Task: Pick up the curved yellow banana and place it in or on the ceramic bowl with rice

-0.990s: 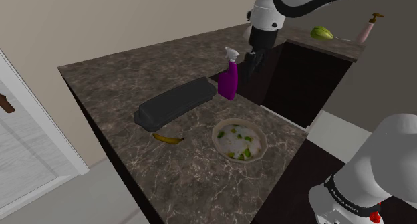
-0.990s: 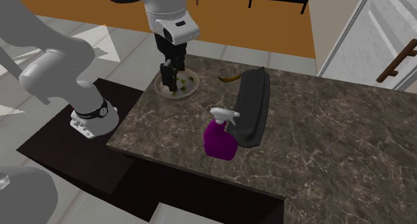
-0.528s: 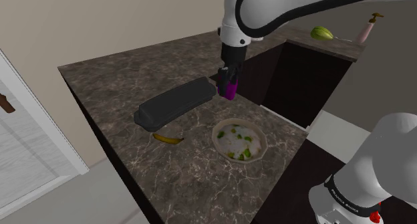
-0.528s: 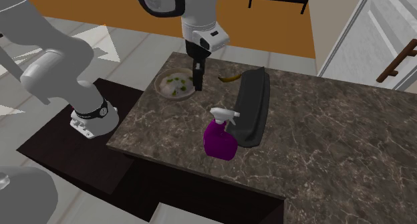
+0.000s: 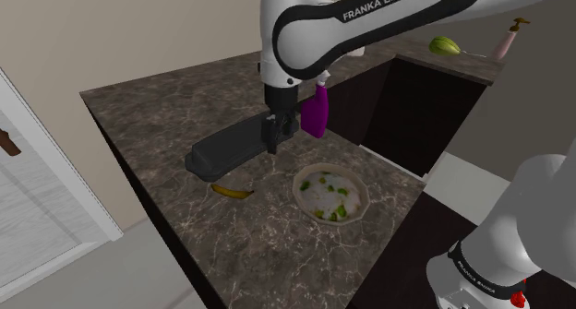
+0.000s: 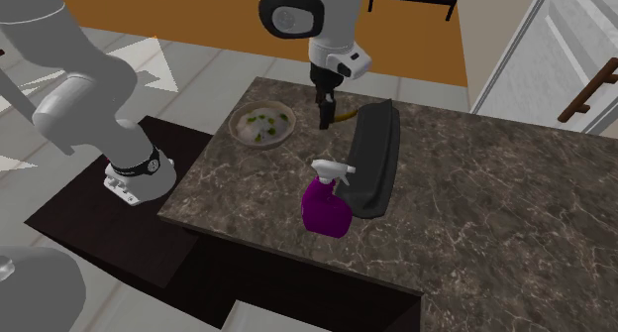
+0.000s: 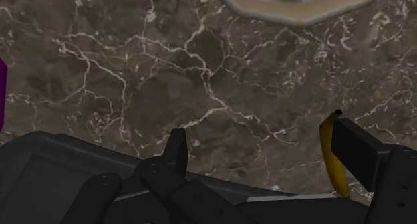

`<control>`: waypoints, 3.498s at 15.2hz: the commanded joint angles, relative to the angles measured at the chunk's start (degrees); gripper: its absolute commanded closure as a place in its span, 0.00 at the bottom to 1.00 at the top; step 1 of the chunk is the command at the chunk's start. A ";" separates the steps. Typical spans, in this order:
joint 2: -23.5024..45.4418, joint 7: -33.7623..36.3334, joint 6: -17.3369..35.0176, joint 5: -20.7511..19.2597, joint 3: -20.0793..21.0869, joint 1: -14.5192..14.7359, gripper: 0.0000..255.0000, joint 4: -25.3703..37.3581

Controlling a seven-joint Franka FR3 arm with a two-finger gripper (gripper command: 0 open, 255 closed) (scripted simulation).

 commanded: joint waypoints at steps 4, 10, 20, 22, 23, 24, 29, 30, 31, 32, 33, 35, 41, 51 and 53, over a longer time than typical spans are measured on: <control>9.35 0.51 0.84 -0.67 2.33 2.61 0.00 7.54; 20.34 0.87 0.58 -2.22 4.46 6.15 0.00 17.55; 24.02 1.19 5.52 -2.92 4.60 7.11 0.00 16.09; 24.02 1.20 5.52 -2.93 4.62 7.08 0.00 16.09; 24.01 1.20 5.53 -2.93 4.63 7.07 0.00 16.07; 24.02 1.21 5.53 -2.94 4.65 7.06 0.00 16.08; 24.90 1.34 5.61 -3.15 4.60 7.22 1.00 16.88; 25.07 1.42 5.54 -3.19 4.61 7.29 1.00 17.13; 25.78 1.36 5.33 -3.32 4.51 7.31 1.00 18.01; 25.43 1.48 5.19 -3.26 4.59 7.36 1.00 17.81; 25.61 1.59 5.14 -3.30 4.60 7.46 1.00 18.04; 25.56 1.26 5.01 -3.29 4.50 7.21 1.00 18.11; 22.10 1.22 2.40 -2.54 4.85 6.89 1.00 17.33; 16.55 3.31 8.39 -2.59 4.55 6.71 0.00 7.11; 17.29 3.43 9.76 -2.77 4.50 6.83 0.00 6.47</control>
